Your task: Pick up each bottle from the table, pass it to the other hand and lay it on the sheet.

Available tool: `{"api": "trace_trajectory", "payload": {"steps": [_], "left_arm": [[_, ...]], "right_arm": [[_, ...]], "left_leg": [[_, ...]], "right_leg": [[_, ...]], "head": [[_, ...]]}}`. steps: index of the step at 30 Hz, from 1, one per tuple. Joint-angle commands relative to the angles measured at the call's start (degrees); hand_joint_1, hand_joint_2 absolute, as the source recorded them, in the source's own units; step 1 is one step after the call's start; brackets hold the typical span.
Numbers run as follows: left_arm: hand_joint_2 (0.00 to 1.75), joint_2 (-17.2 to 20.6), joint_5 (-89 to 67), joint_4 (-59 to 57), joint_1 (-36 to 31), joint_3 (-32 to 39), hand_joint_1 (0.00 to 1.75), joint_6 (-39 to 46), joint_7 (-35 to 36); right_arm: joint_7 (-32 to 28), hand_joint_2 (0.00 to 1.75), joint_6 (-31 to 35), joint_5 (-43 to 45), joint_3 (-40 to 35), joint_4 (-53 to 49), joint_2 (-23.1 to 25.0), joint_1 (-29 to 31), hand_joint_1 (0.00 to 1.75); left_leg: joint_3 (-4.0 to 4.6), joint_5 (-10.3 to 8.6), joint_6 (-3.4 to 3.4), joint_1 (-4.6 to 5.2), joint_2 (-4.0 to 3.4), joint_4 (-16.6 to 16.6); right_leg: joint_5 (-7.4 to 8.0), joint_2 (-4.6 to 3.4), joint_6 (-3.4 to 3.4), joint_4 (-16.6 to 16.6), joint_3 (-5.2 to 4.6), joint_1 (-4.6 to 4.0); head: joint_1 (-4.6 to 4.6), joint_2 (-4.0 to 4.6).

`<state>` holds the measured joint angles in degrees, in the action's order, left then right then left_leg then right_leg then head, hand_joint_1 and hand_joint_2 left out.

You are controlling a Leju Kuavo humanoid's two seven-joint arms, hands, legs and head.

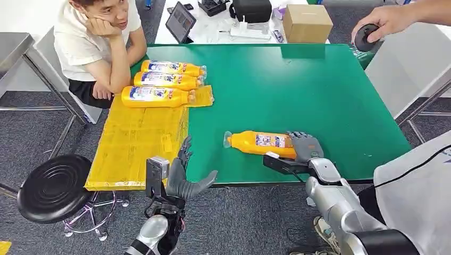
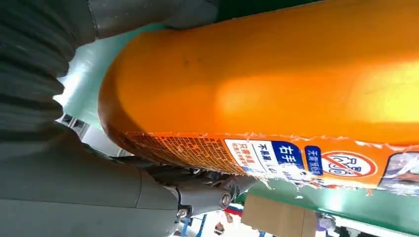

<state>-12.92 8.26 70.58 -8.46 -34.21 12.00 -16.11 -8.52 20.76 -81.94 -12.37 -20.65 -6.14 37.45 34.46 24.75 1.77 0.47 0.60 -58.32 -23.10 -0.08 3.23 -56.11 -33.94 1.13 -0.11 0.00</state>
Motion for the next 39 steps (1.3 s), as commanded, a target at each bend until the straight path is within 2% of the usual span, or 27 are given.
{"api": "trace_trajectory", "payload": {"steps": [1,2,5,6,8,13,16,17,21,25,31,39], "left_arm": [[1.75,2.3,0.6,-0.9,-1.3,-0.1,0.00,0.5,-0.1],[1.75,2.4,0.6,-0.5,-1.3,0.5,0.00,1.0,-0.1],[1.75,3.2,0.9,2.4,-0.8,4.6,0.00,3.9,-0.8],[1.75,3.5,1.1,3.0,-0.7,5.5,0.00,4.1,-0.7],[1.75,4.0,2.8,3.9,-0.4,7.3,0.00,2.8,0.1],[1.75,4.6,7.3,3.4,-0.4,8.4,0.00,-2.4,1.0],[1.75,4.7,11.1,2.9,-0.4,8.4,0.00,-6.1,1.9],[1.75,5.2,13.5,2.3,-0.6,8.4,0.00,-8.9,2.0],[1.75,6.5,12.1,1.7,0.0,7.3,0.00,-13.1,0.7],[1.75,7.8,9.5,2.5,0.7,4.7,0.00,-17.9,0.4],[1.75,7.1,7.7,3.0,0.9,3.0,0.00,-20.4,0.2],[1.75,6.0,7.3,1.3,-1.1,3.1,0.00,-19.9,0.1]], "right_arm": [[-4.4,1.75,0.2,5.1,1.5,4.2,0.0,-5.4,1.75],[-5.6,1.75,0.5,6.9,2.6,3.9,0.3,-5.8,1.75],[-15.3,1.75,-2.2,21.1,11.7,1.0,4.0,-7.0,1.75],[-16.6,1.75,-3.3,23.5,12.7,0.1,4.9,-7.0,1.75],[-21.3,1.75,-8.4,32.2,15.0,-3.8,7.4,-7.6,1.75],[-24.0,1.75,-14.0,41.2,12.1,-10.3,10.0,-9.3,1.75],[-26.4,1.75,-16.9,45.7,11.1,-12.2,10.8,-10.0,1.75],[-27.5,1.75,-18.9,49.2,9.9,-14.5,11.8,-10.7,1.75],[-26.8,1.75,-19.7,56.8,3.3,-23.3,13.2,-14.5,1.75],[-26.0,1.75,-19.9,59.8,-1.3,-28.5,13.8,-16.4,1.75],[-25.2,1.75,-19.4,59.0,-7.3,-30.2,14.7,-16.4,1.75],[-24.7,1.75,-19.8,58.8,-12.3,-29.5,16.7,-15.6,1.75]], "left_leg": [[-0.18,-0.01,-0.11,-0.12,0.18,0.1],[-0.21,-0.02,-0.13,-0.15,0.22,0.2],[-0.21,0.00,-0.14,-0.13,0.10,0.1],[-0.20,0.02,-0.18,-0.16,0.01,0.1],[-0.24,0.05,-0.23,-0.18,-0.15,0.2],[-0.21,0.13,-0.32,-0.22,-0.49,0.1],[-0.09,0.10,-0.29,-0.23,-0.34,0.1],[-0.05,0.10,-0.24,-0.23,-0.38,0.1],[0.05,0.10,-0.24,-0.22,-0.31,0.1],[0.23,0.11,-0.23,-0.20,-0.26,0.1],[0.34,0.14,-0.25,-0.20,-0.25,0.0],[0.41,0.12,-0.25,-0.24,-0.15,0.0]], "right_leg": [[-0.03,0.22,-0.12,0.2,0.29,-0.13],[-0.03,0.26,-0.15,0.2,0.34,-0.15],[-0.02,0.13,-0.16,0.2,0.30,-0.14],[-0.01,0.06,-0.21,0.2,0.29,-0.17],[0.00,-0.09,-0.26,0.2,0.28,-0.19],[0.05,-0.51,-0.24,0.1,0.11,-0.25],[-0.01,-0.30,-0.18,0.0,0.03,-0.25],[0.01,-0.37,-0.12,0.0,-0.01,-0.24],[-0.02,-0.39,-0.13,0.0,-0.05,-0.22],[-0.03,-0.37,-0.13,-0.1,-0.22,-0.19],[-0.05,-0.36,-0.16,-0.1,-0.34,-0.20],[-0.07,-0.24,-0.17,-0.1,-0.40,-0.23]], "head": [[0.00,0.00],[0.00,0.00],[0.00,0.00],[0.00,0.00],[-0.02,0.00],[0.00,0.00],[0.00,0.00],[0.02,0.00],[-0.02,0.00],[0.00,0.00],[0.00,0.00],[-0.02,0.00]]}}
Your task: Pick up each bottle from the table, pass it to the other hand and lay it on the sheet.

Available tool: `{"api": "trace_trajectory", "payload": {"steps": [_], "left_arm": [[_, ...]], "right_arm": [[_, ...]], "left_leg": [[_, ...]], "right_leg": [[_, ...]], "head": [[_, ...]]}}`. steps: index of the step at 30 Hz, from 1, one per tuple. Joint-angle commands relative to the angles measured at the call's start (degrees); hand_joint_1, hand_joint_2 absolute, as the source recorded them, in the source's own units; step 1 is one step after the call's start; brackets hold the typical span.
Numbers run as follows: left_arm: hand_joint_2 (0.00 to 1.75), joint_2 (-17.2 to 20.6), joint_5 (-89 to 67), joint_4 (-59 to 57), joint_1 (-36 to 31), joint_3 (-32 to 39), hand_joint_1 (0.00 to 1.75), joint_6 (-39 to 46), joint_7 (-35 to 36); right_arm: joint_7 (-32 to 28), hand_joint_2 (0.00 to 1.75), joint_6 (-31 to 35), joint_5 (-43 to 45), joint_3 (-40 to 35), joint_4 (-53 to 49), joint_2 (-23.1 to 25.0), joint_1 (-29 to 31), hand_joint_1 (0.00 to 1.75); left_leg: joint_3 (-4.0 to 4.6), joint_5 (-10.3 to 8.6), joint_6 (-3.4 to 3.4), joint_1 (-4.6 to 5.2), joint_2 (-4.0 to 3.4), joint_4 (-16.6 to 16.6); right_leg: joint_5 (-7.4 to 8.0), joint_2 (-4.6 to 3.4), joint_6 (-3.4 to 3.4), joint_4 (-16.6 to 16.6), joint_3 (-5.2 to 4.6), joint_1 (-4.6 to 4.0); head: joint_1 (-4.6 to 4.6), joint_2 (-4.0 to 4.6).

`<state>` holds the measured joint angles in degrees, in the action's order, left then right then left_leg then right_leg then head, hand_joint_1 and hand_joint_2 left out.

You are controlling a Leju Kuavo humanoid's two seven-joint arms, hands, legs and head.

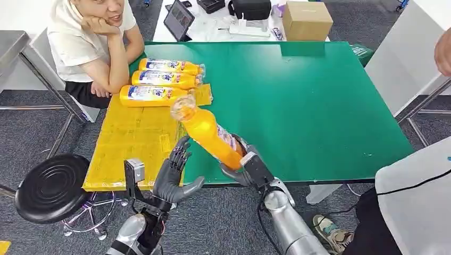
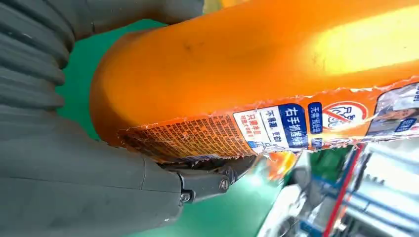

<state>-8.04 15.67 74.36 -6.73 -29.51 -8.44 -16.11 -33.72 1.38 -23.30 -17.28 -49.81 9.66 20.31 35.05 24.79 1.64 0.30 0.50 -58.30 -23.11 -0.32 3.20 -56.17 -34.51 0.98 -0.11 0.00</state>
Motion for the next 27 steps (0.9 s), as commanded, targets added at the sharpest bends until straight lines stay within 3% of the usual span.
{"api": "trace_trajectory", "payload": {"steps": [1,27], "left_arm": [[1.75,0.9,-0.2,-2.9,-3.1,-1.3,0.00,0.8,-0.2],[1.75,-1.3,11.9,5.1,0.8,-0.3,0.00,0.5,0.4]], "right_arm": [[0.5,1.75,-0.6,0.5,-8.2,0.0,0.6,1.7,1.75],[0.9,1.75,1.3,2.4,-14.4,2.9,0.4,0.4,1.75]], "left_leg": [[-0.28,0.10,-0.15,-0.10,-0.04,0.0],[-0.19,0.11,-0.12,-0.08,-0.04,0.0]], "right_leg": [[-0.11,0.04,-0.19,0.0,0.28,-0.11],[-0.10,0.01,-0.15,0.1,0.21,-0.09]], "head": [[0.00,0.00],[0.00,0.00]]}}
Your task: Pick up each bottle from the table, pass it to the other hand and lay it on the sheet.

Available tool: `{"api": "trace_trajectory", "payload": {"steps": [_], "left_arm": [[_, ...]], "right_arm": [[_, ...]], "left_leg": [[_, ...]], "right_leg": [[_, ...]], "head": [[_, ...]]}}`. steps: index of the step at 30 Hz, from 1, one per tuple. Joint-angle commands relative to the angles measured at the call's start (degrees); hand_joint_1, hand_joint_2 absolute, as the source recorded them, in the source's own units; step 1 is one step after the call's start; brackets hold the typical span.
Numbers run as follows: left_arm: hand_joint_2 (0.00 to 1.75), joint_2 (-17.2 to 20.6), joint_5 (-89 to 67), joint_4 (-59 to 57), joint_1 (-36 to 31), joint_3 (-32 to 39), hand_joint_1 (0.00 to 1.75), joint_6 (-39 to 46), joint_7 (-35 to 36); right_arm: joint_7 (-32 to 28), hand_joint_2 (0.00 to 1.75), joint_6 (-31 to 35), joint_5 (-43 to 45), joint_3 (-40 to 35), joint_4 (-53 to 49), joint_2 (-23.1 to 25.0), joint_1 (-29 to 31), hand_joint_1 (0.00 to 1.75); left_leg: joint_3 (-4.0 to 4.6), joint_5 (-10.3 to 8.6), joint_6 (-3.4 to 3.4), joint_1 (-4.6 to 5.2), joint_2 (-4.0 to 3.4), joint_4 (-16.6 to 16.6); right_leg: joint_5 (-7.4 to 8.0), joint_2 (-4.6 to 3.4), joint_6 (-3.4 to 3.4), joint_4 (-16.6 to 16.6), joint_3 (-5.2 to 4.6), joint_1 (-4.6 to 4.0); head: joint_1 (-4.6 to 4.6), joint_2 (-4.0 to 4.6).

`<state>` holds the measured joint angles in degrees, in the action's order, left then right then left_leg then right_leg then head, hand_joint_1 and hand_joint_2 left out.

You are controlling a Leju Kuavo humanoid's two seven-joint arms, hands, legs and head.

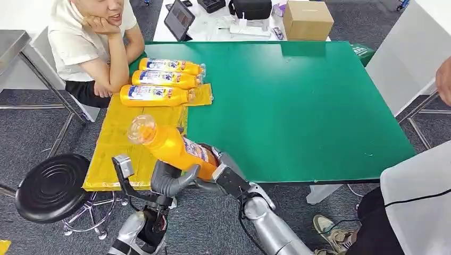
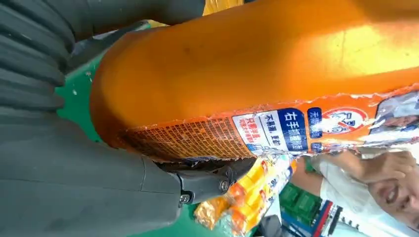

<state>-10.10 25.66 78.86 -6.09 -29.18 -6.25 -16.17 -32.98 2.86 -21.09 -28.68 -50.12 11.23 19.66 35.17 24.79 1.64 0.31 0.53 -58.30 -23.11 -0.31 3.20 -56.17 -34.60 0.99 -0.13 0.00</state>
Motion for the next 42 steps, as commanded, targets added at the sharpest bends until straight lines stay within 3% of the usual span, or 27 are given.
{"api": "trace_trajectory", "payload": {"steps": [1,2,3,4,5,35,36,37,38,39,42], "left_arm": [[1.75,0.8,2.5,0.3,0.4,-1.0,0.00,-2.7,0.1],[1.75,0.9,3.2,-0.1,0.3,-1.2,0.07,-3.6,0.1],[1.75,0.9,3.9,-0.5,0.0,-1.3,0.61,-4.3,0.0],[1.75,1.1,3.9,-0.9,-0.4,-1.5,1.48,-4.8,0.0],[1.75,1.3,3.4,-1.5,-1.0,-1.8,1.73,-5.4,-0.5],[1.75,1.4,5.9,-8.1,-5.9,-1.6,1.75,-11.6,-0.3],[1.75,1.4,5.9,-8.1,-5.9,-1.4,1.75,-11.5,-0.3],[1.75,1.5,5.6,-7.8,-5.9,-1.2,1.75,-11.5,-0.6],[1.75,1.5,5.4,-7.6,-5.8,-1.0,1.75,-11.4,-0.9],[1.75,1.6,4.6,-7.2,-5.6,-0.7,1.75,-11.0,-1.4],[1.75,2.1,2.2,-5.4,-4.8,1.1,1.75,-9.5,-2.3]], "right_arm": [[0.1,1.75,-0.4,0.1,-3.3,3.1,-1.4,0.8,1.75],[0.0,1.75,-0.4,0.0,-3.5,3.3,-1.4,1.0,1.75],[-0.3,1.75,-0.3,-0.2,-3.8,3.7,-1.3,1.4,1.75],[-0.3,1.75,-0.4,-0.2,-3.9,3.9,-1.1,1.8,1.75],[-0.3,1.75,-0.5,-0.5,-4.2,4.2,-1.0,2.4,1.75],[-0.3,1.75,-1.1,-1.4,-5.4,5.9,-1.0,6.2,1.75],[-0.3,1.75,-1.2,-1.1,-5.2,6.0,-0.9,6.2,1.54],[-0.2,1.75,-1.2,-1.0,-5.2,6.0,-0.8,6.2,0.03],[-0.2,1.75,-1.3,-1.0,-5.1,5.9,-0.8,6.2,0.00],[0.2,0.00,-1.1,-0.9,-5.0,5.8,-0.7,6.1,0.00],[0.6,0.00,-0.3,-1.2,-4.8,4.8,-0.9,5.3,0.00]], "left_leg": [[-0.24,0.07,-0.09,-0.05,-0.03,0.1],[-0.14,0.03,-0.06,-0.04,0.00,0.1],[-0.34,0.10,-0.12,-0.07,-0.04,0.1],[-0.23,0.06,-0.09,-0.04,-0.02,0.1],[-0.34,0.10,-0.12,-0.06,-0.05,0.1],[-0.15,0.04,-0.08,-0.05,-0.03,0.0],[-0.30,0.09,-0.13,-0.06,-0.05,0.0],[-0.20,0.06,-0.10,-0.05,-0.04,0.0],[-0.31,0.10,-0.14,-0.07,-0.05,0.0],[-0.19,0.06,-0.10,-0.07,-0.04,0.0],[-0.25,0.07,-0.12,-0.06,-0.05,0.0]], "right_leg": [[-0.07,0.03,-0.11,0.1,0.24,-0.06],[-0.03,0.03,-0.08,0.1,0.15,-0.04],[-0.09,0.03,-0.14,0.1,0.34,-0.09],[-0.06,0.03,-0.11,0.1,0.23,-0.06],[-0.09,0.03,-0.15,0.1,0.34,-0.08],[-0.04,0.03,-0.10,0.0,0.15,-0.06],[-0.10,0.03,-0.16,0.0,0.29,-0.08],[-0.07,0.02,-0.12,0.0,0.19,-0.06],[-0.11,0.03,-0.17,0.0,0.31,-0.09],[-0.06,0.02,-0.12,0.0,0.19,-0.08],[-0.08,0.02,-0.14,0.0,0.25,-0.07]], "head": [[0.00,0.00],[0.00,0.00],[0.00,0.00],[0.00,0.00],[0.00,0.00],[0.00,0.00],[0.02,0.00],[0.00,0.00],[0.00,0.00],[-0.02,0.00],[0.00,0.00]]}}
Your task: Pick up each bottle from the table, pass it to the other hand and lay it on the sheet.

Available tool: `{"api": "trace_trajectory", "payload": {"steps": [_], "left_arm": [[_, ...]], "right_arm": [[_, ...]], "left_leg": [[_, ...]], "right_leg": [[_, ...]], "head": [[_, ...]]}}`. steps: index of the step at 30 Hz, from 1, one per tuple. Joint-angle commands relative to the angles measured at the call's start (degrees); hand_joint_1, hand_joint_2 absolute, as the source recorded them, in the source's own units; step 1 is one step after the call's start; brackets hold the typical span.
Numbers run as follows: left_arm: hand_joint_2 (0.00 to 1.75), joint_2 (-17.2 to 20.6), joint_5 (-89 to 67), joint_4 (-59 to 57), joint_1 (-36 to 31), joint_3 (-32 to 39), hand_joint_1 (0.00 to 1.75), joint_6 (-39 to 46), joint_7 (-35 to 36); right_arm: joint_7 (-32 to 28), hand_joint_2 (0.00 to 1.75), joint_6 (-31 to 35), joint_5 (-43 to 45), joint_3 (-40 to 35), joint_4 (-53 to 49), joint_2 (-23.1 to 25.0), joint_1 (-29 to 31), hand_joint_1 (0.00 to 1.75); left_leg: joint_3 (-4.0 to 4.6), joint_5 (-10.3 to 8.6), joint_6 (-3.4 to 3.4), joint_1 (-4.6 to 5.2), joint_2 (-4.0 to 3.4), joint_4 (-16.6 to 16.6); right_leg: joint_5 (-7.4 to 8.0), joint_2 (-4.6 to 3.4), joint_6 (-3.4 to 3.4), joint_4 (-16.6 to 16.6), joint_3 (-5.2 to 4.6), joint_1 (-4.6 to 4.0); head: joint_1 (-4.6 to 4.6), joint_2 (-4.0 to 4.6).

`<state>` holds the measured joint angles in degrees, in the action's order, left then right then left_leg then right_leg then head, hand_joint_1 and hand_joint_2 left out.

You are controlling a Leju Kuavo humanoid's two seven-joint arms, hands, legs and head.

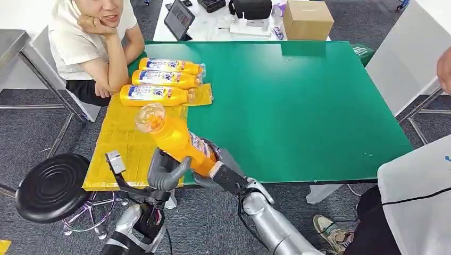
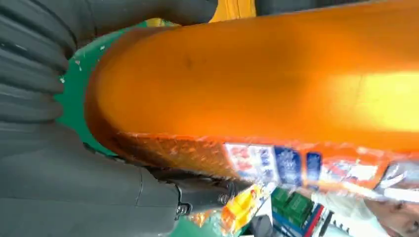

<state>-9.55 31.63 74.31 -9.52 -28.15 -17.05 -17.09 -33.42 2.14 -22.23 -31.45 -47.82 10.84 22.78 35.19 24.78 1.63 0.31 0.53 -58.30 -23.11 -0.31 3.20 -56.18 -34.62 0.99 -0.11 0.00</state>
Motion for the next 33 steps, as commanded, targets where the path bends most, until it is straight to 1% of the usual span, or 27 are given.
{"api": "trace_trajectory", "payload": {"steps": [1,2,5,8,10,12,13,14,15,16,17,18,19,21,22,23,25,26,27,29,30,31,33], "left_arm": [[1.75,1.8,-4.4,-0.4,-1.2,0.8,1.75,1.6,-1.6],[1.75,2.0,-5.0,0.2,-0.9,1.4,1.75,2.0,-1.8],[1.75,2.4,-5.2,1.3,-0.1,3.2,1.75,2.2,-1.6],[1.75,2.4,-5.4,1.6,0.2,3.7,1.75,2.2,-1.5],[1.75,2.4,-6.0,2.3,0.9,4.2,1.75,2.5,-1.4],[1.75,2.6,-6.4,2.9,1.3,4.5,1.75,2.8,-1.3],[1.75,2.7,-7.2,3.3,1.5,4.6,1.75,3.4,-1.5],[1.75,3.0,-8.8,3.8,1.5,4.5,1.75,4.5,-2.1],[1.75,3.3,-11.8,4.4,1.4,4.5,1.75,6.7,-3.2],[1.75,3.7,-17.0,5.2,1.2,4.3,1.75,10.5,-4.8],[1.75,3.7,-17.6,5.3,1.0,4.4,1.75,10.9,-5.0],[1.75,4.0,-20.1,5.6,0.7,4.4,1.75,12.6,-5.1],[1.75,4.2,-21.9,5.7,0.5,4.3,1.75,13.9,-5.1],[1.75,4.2,-21.9,5.7,0.5,4.3,1.75,13.9,-5.1],[1.75,4.2,-21.9,5.7,0.5,4.3,1.75,13.9,-5.1],[1.75,4.2,-21.9,5.7,0.5,4.3,1.75,13.9,-5.1],[1.75,4.9,-32.0,4.6,-0.2,3.7,1.75,22.1,-5.0],[1.75,5.1,-35.9,4.0,-0.4,3.5,1.75,25.1,-4.3],[1.75,5.2,-40.1,2.6,-1.1,3.6,1.75,28.3,-3.9],[1.75,5.3,-45.1,0.4,-2.3,3.4,1.75,31.7,-3.4],[1.75,5.1,-49.6,-2.9,-4.3,3.1,1.75,34.6,-2.4],[1.75,5.0,-51.8,-5.0,-5.6,3.0,1.75,35.8,-1.8],[1.75,3.9,-55.4,-11.2,-9.2,3.3,1.75,37.4,-0.7]], "right_arm": [[0.9,0.00,0.6,-0.1,-1.9,2.2,-0.7,1.7,0.00],[0.7,0.00,1.0,-0.2,-1.7,1.7,-0.9,1.2,0.00],[0.0,0.00,2.4,-0.1,-0.7,0.3,-1.7,-0.5,0.00],[-0.4,0.00,2.9,0.2,-0.1,-0.3,-2.2,-1.3,0.00],[-1.1,0.00,4.3,0.8,1.8,-1.2,-2.4,-2.8,0.00],[-1.5,0.00,5.7,0.7,3.2,-1.8,-2.8,-3.9,0.00],[-2.1,0.00,6.7,0.9,4.4,-2.4,-3.1,-4.7,0.00],[-2.8,0.00,9.1,0.2,5.1,-3.1,-3.4,-5.3,0.00],[-2.9,0.00,10.5,0.1,6.4,-4.3,-3.6,-6.0,0.00],[-3.2,0.00,12.5,-0.4,7.7,-6.0,-4.0,-7.1,0.00],[-3.1,0.00,12.8,-0.6,8.0,-6.4,-4.2,-7.4,0.00],[-3.4,0.00,15.0,-1.2,9.0,-7.7,-4.5,-8.2,0.00],[-3.4,0.00,15.9,-1.5,9.5,-8.3,-4.6,-8.7,0.00],[-3.4,0.00,15.9,-1.5,9.5,-8.3,-4.6,-8.7,0.00],[-3.4,0.00,15.9,-1.5,9.5,-8.3,-4.6,-8.7,0.00],[-3.4,0.00,15.9,-1.5,9.5,-8.3,-4.6,-8.7,0.00],[-3.1,0.00,19.3,-1.7,11.8,-10.4,-4.2,-10.6,0.00],[-3.1,0.00,19.8,-1.6,12.7,-11.3,-4.2,-11.5,0.00],[-3.2,0.00,20.3,-1.2,13.9,-12.4,-4.2,-12.6,0.00],[-4.0,0.00,21.4,-1.2,14.9,-13.5,-4.0,-13.5,0.00],[-4.7,0.00,22.6,-2.1,15.0,-13.6,-3.7,-13.7,0.00],[-4.8,1.75,22.5,-2.0,15.0,-13.4,-3.4,-13.6,0.00],[-5.2,1.75,21.9,-1.6,14.6,-12.3,-2.9,-12.5,0.00]], "left_leg": [[-0.35,0.14,-0.14,-0.08,-0.07,0.0],[-0.24,0.09,-0.10,-0.05,-0.14,0.0],[-0.41,0.15,-0.18,-0.10,-0.08,0.0],[-0.27,0.07,-0.10,-0.05,-0.02,0.1],[-0.42,0.16,-0.16,-0.09,-0.05,0.0],[-0.24,0.07,-0.09,-0.07,0.00,0.1],[-0.28,0.09,-0.10,-0.07,0.02,0.1],[-0.32,0.10,-0.11,-0.07,0.03,0.1],[-0.34,0.11,-0.11,-0.07,0.05,0.1],[-0.18,0.05,-0.08,-0.05,0.08,0.1],[-0.31,0.09,-0.11,-0.06,0.12,0.1],[-0.15,0.04,-0.09,-0.04,0.10,0.0],[-0.23,0.08,-0.12,-0.06,0.12,0.0],[-0.10,0.02,-0.07,-0.03,0.09,0.0],[-0.23,0.08,-0.12,-0.06,0.08,0.0],[-0.10,0.03,-0.07,-0.03,0.04,0.0],[-0.30,0.10,-0.14,-0.06,0.02,0.0],[-0.17,0.04,-0.10,-0.05,0.04,0.0],[-0.28,0.09,-0.14,-0.07,0.06,0.0],[-0.32,0.06,-0.14,-0.07,0.20,0.1],[-0.34,0.10,-0.15,-0.09,0.17,0.1],[-0.15,0.01,-0.08,-0.03,0.15,0.1],[-0.29,0.06,-0.13,-0.07,0.15,0.0]], "right_leg": [[-0.13,0.01,-0.18,0.0,0.35,-0.10],[-0.06,-0.08,-0.13,0.0,0.20,-0.06],[-0.15,0.02,-0.21,0.0,0.40,-0.12],[-0.08,0.04,-0.12,0.1,0.27,-0.06],[-0.16,0.05,-0.19,0.0,0.42,-0.11],[-0.08,0.05,-0.11,0.1,0.25,-0.08],[-0.10,0.08,-0.12,0.1,0.30,-0.08],[-0.13,0.11,-0.14,0.1,0.35,-0.09],[-0.14,0.13,-0.14,0.1,0.36,-0.08],[-0.08,0.13,-0.11,0.1,0.21,-0.05],[-0.14,0.19,-0.15,0.1,0.36,-0.08],[-0.08,0.15,-0.11,0.0,0.18,-0.05],[-0.13,0.18,-0.15,0.0,0.28,-0.07],[-0.06,0.12,-0.09,0.0,0.12,-0.03],[-0.12,0.14,-0.15,0.0,0.25,-0.07],[-0.05,0.08,-0.09,0.0,0.11,-0.04],[-0.13,0.10,-0.17,0.0,0.31,-0.08],[-0.07,0.10,-0.12,0.1,0.18,-0.06],[-0.13,0.15,-0.17,0.0,0.30,-0.09],[-0.15,0.28,-0.17,0.1,0.36,-0.09],[-0.17,0.25,-0.19,0.1,0.38,-0.11],[-0.08,0.20,-0.10,0.0,0.17,-0.04],[-0.13,0.22,-0.16,0.0,0.32,-0.09]], "head": [[-0.02,0.00],[0.00,0.00],[-0.02,0.00],[-0.02,0.00],[-0.02,0.00],[-0.02,0.00],[0.00,0.00],[-0.02,0.00],[-0.02,0.00],[-0.02,0.00],[-0.02,0.00],[-0.02,0.00],[0.00,0.00],[0.00,0.00],[-0.02,0.00],[-0.02,0.00],[0.00,0.00],[-0.02,0.00],[-0.02,0.00],[-0.02,0.00],[-0.02,0.00],[-0.02,0.00],[-0.02,0.00]]}}
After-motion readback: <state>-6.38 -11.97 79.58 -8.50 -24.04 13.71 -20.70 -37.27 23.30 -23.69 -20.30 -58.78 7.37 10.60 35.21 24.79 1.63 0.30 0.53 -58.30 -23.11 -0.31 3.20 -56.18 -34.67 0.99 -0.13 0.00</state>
